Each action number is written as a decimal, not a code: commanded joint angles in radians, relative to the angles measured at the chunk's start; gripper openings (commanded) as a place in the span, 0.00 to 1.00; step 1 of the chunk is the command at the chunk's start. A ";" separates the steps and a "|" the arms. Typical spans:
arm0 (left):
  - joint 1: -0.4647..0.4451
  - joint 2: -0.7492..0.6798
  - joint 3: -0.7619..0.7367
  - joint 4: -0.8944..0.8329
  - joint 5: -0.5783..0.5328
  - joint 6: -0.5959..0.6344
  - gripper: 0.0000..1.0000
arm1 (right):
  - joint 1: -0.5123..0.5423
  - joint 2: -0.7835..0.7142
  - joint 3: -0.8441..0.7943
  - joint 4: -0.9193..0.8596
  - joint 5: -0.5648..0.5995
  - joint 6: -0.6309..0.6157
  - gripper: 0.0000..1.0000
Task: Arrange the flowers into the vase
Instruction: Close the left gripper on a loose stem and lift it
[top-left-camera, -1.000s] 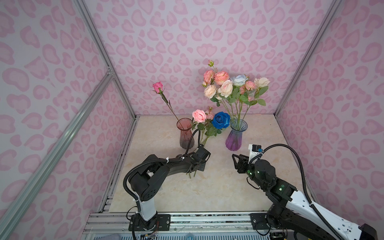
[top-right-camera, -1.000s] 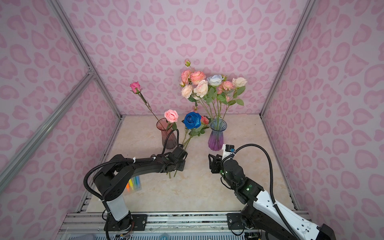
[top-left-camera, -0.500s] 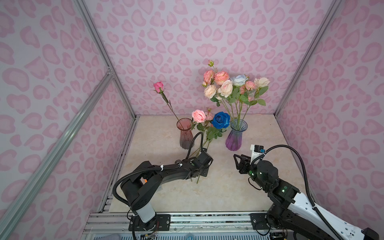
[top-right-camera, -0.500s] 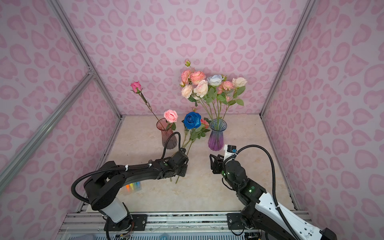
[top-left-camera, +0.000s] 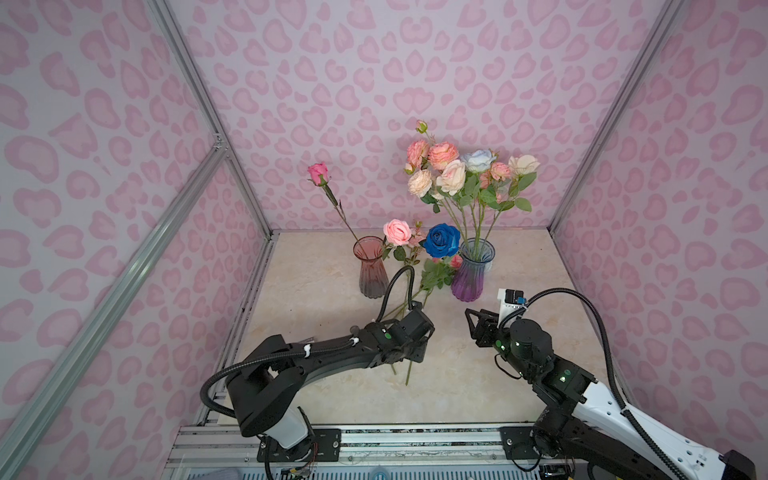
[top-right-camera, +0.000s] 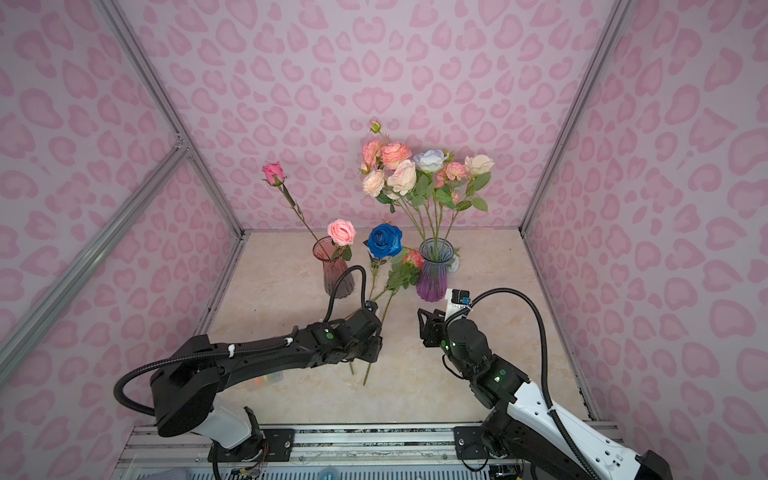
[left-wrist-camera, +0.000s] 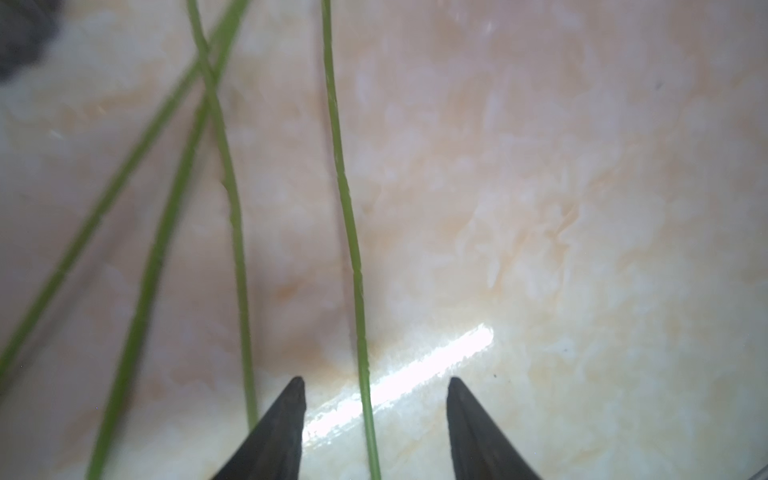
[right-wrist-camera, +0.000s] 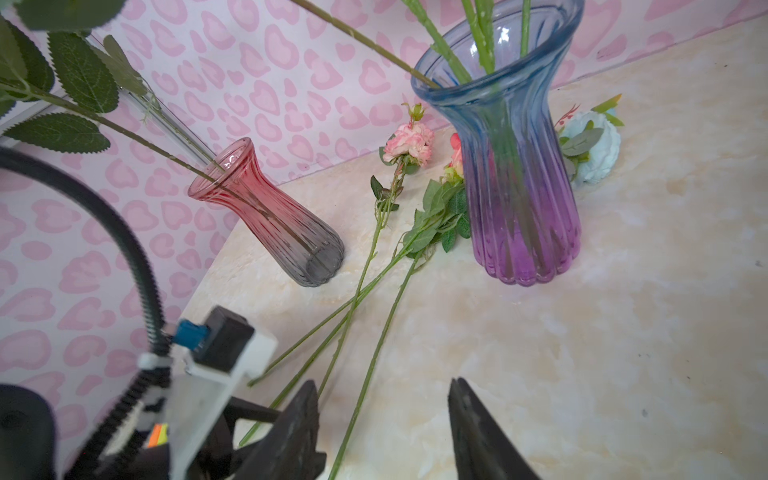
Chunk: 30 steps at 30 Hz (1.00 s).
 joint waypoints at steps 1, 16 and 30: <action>0.070 -0.024 0.033 -0.070 -0.094 0.077 0.51 | 0.000 0.005 0.001 0.029 0.003 -0.001 0.52; 0.175 0.287 0.148 0.029 -0.044 0.178 0.39 | -0.005 -0.018 -0.002 0.006 0.008 -0.016 0.52; 0.174 0.315 0.120 0.072 -0.022 0.177 0.04 | -0.015 -0.024 -0.010 0.009 0.000 -0.008 0.52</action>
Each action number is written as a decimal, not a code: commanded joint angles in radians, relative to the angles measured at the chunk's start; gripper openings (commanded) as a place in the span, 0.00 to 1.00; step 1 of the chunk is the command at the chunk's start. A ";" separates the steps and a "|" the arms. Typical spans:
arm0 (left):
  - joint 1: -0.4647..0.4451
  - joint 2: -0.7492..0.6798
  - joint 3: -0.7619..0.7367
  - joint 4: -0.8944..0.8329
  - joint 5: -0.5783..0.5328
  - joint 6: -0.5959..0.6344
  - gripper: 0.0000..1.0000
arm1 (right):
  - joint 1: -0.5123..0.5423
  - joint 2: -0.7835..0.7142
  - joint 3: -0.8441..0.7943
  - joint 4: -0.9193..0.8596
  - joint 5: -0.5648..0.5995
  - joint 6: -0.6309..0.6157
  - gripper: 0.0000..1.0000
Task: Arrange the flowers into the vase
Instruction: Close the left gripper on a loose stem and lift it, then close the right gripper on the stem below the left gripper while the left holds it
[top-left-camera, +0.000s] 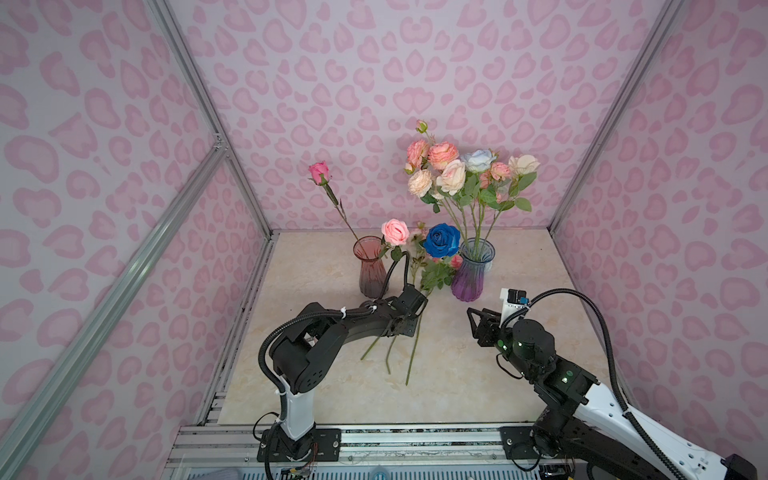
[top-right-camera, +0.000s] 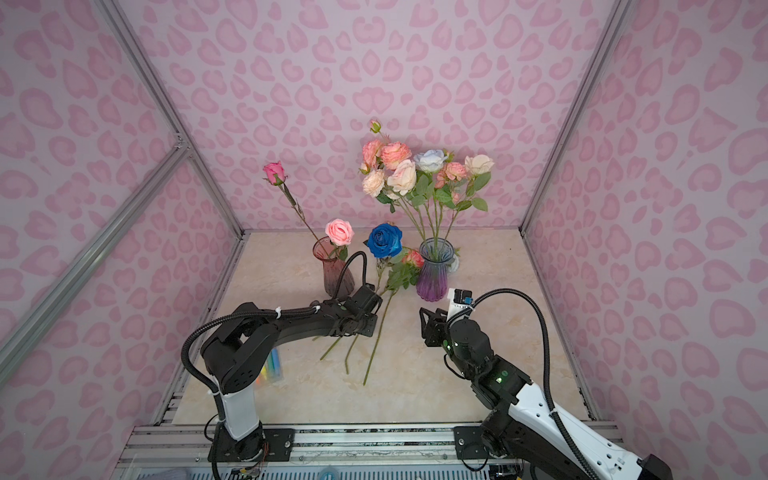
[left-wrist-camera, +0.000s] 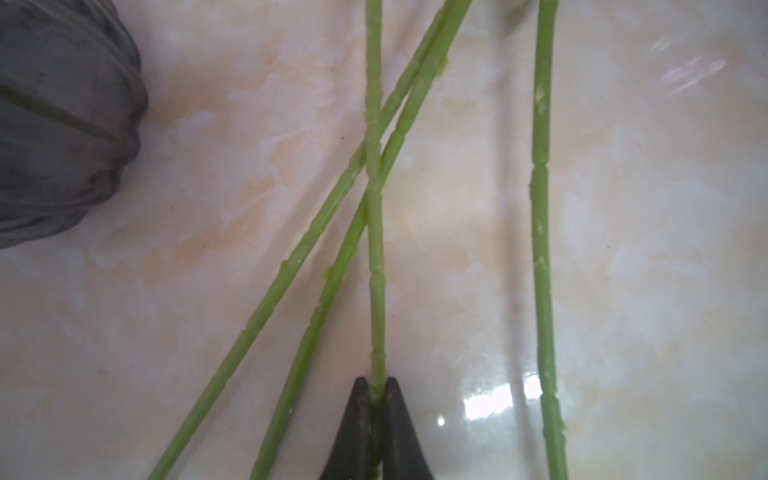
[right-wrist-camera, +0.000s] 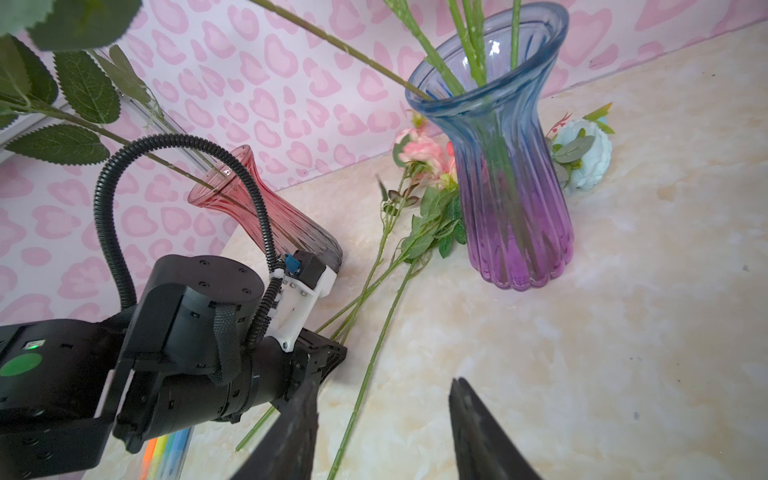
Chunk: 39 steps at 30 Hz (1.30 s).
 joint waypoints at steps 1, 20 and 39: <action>-0.001 -0.053 -0.028 -0.006 0.008 0.005 0.04 | -0.002 -0.002 -0.004 0.010 0.000 0.000 0.53; -0.146 -0.665 -0.269 -0.105 -0.028 -0.132 0.03 | 0.126 0.216 0.066 0.235 -0.128 0.068 0.59; -0.162 -0.817 -0.329 -0.012 0.085 -0.092 0.04 | 0.238 0.668 0.201 0.602 -0.227 0.273 0.43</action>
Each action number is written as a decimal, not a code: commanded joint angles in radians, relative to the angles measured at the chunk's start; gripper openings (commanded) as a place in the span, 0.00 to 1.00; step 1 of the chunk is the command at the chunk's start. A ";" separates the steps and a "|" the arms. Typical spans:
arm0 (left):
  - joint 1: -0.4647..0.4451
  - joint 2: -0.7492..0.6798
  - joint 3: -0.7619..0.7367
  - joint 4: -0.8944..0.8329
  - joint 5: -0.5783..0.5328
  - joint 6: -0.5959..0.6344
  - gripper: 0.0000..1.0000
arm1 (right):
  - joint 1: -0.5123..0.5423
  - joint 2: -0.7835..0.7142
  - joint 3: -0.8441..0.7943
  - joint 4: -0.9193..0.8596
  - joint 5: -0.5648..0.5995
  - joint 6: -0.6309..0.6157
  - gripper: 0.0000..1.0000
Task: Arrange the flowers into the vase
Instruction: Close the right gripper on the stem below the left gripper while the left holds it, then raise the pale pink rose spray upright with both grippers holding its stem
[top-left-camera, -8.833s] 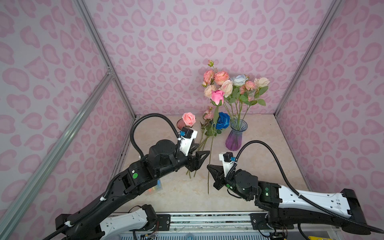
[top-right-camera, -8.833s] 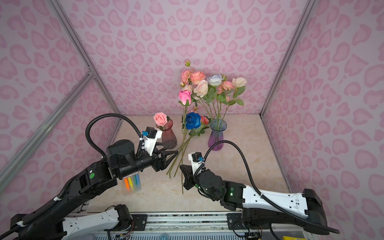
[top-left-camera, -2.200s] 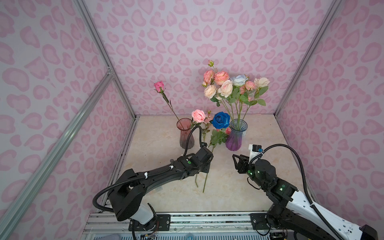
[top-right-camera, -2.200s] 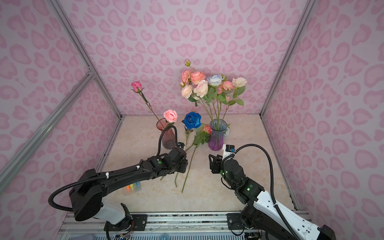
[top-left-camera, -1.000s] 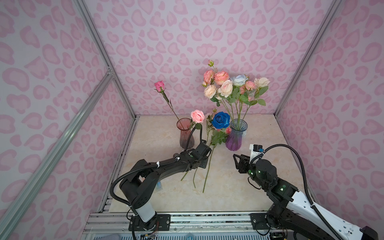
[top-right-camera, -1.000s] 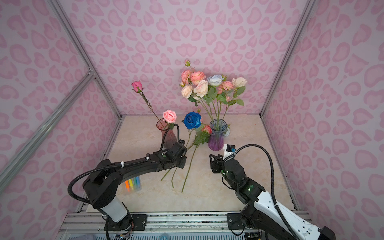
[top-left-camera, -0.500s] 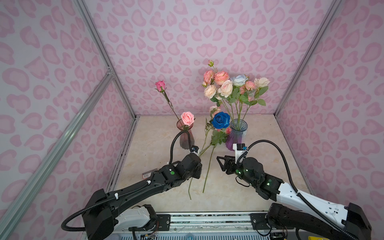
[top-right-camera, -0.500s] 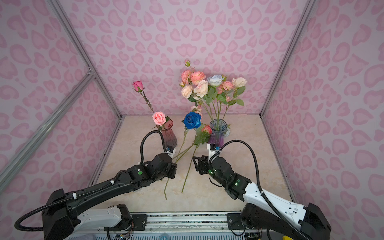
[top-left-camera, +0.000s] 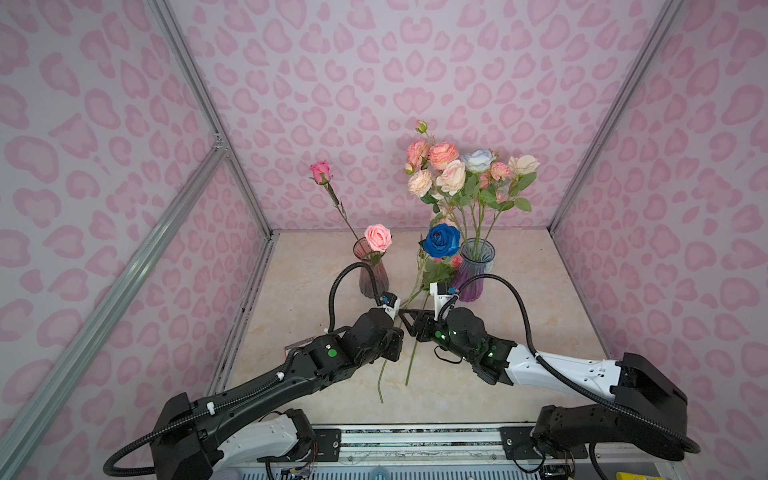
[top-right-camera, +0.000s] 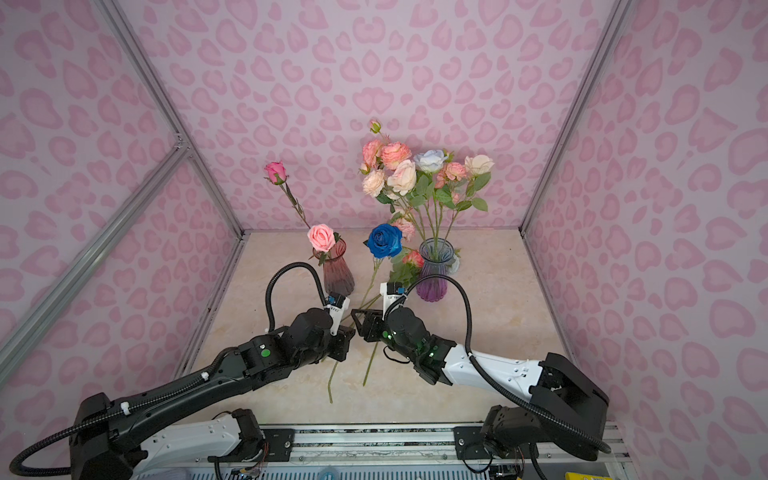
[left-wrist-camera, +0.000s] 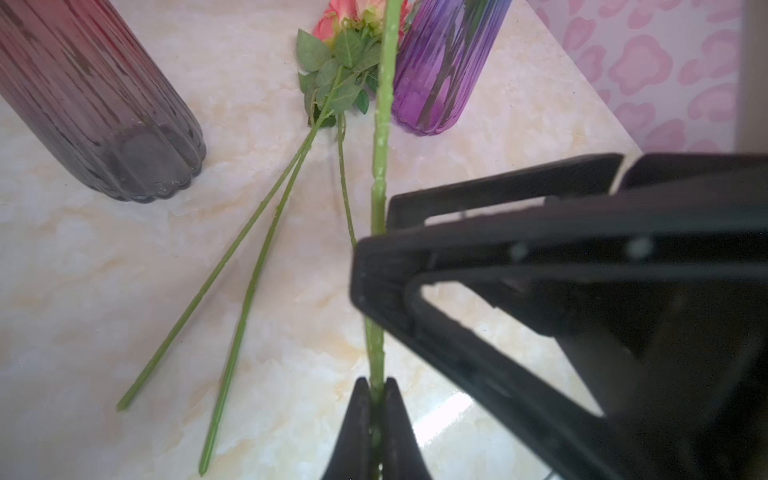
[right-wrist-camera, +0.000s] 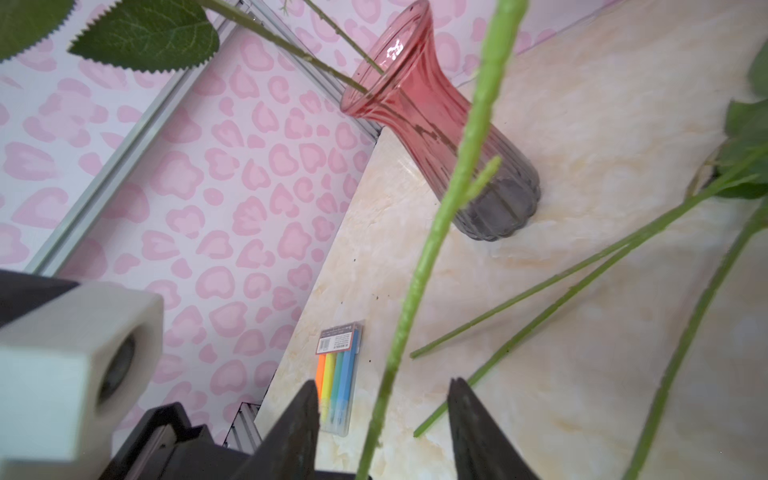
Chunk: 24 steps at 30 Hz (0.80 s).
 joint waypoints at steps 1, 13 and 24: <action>0.000 -0.018 -0.013 0.060 0.018 0.001 0.04 | 0.001 0.028 0.004 0.092 -0.029 0.038 0.38; -0.002 -0.048 -0.021 0.079 0.051 0.000 0.34 | -0.001 0.032 0.007 0.086 -0.060 0.011 0.05; 0.012 -0.223 0.011 -0.006 0.052 0.060 0.66 | 0.039 -0.112 -0.053 -0.147 -0.090 -0.141 0.05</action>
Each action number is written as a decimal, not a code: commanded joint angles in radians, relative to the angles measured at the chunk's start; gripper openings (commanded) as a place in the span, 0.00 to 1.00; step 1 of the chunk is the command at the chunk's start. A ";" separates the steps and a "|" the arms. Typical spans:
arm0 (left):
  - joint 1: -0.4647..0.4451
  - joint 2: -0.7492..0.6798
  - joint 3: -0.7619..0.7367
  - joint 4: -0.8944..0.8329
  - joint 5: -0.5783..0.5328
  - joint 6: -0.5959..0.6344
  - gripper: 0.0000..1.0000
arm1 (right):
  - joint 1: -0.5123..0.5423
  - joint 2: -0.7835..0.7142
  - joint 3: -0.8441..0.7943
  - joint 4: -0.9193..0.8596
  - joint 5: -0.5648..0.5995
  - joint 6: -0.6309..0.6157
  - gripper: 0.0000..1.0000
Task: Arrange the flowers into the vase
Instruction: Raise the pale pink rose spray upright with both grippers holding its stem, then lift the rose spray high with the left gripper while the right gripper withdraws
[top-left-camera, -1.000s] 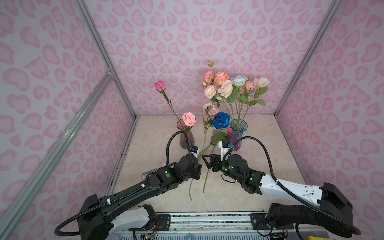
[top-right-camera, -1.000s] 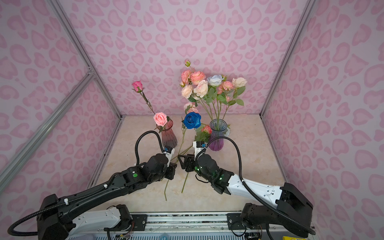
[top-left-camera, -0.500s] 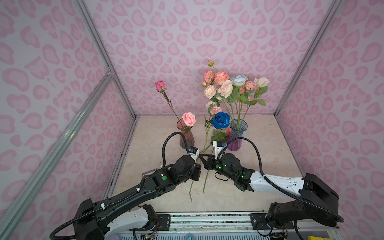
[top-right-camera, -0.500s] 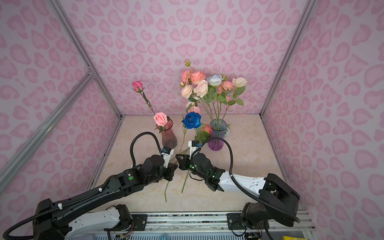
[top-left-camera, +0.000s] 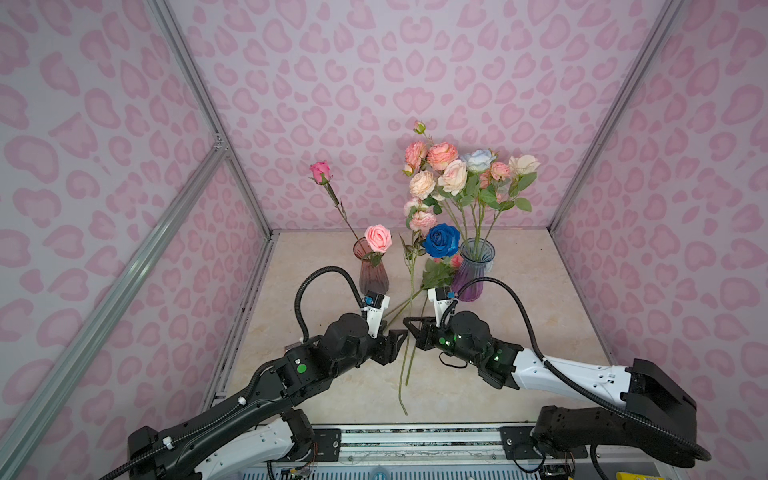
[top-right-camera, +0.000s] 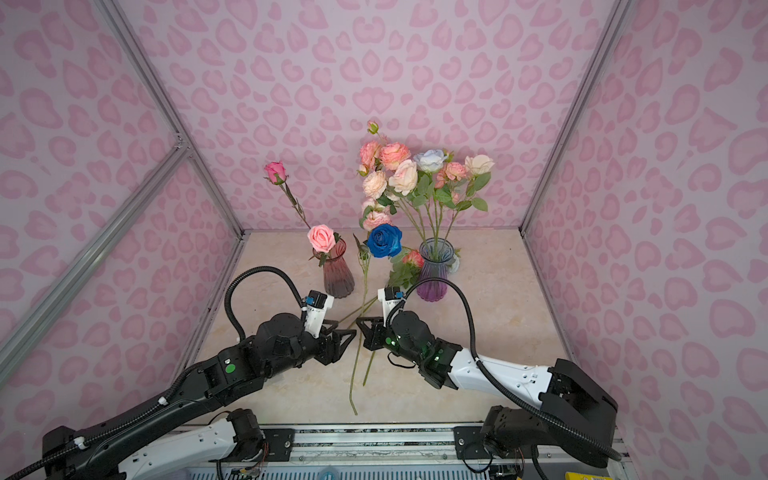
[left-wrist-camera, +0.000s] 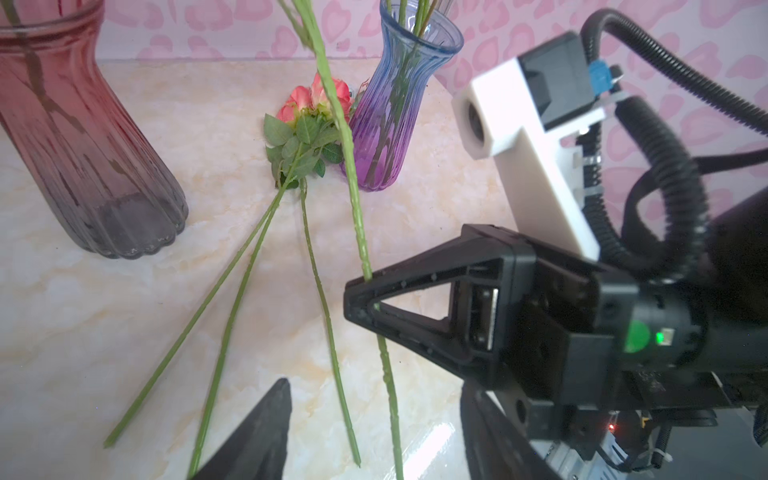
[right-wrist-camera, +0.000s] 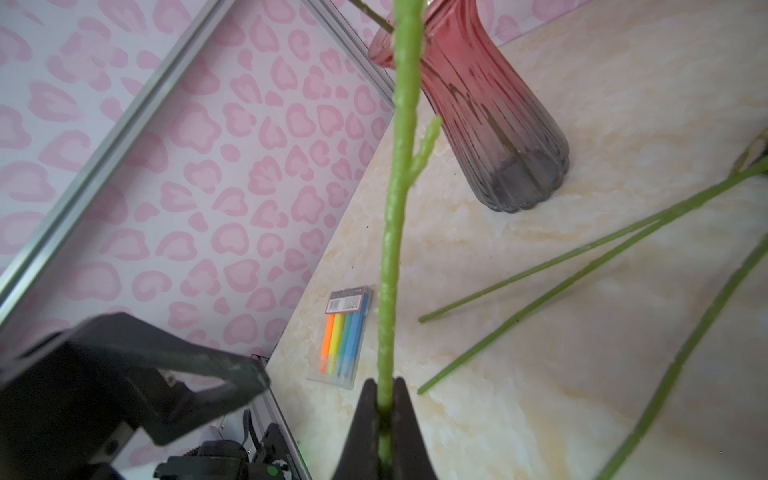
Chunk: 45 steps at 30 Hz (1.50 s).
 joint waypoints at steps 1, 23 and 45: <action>0.019 0.016 0.039 -0.003 0.016 0.022 0.66 | 0.031 -0.028 -0.002 -0.079 -0.013 -0.076 0.05; 0.132 0.310 0.206 0.161 0.249 -0.027 0.13 | 0.156 -0.171 -0.101 -0.106 0.112 -0.075 0.05; 0.128 0.224 0.502 -0.023 0.346 0.090 0.04 | 0.160 -0.295 -0.109 -0.198 0.242 -0.135 0.47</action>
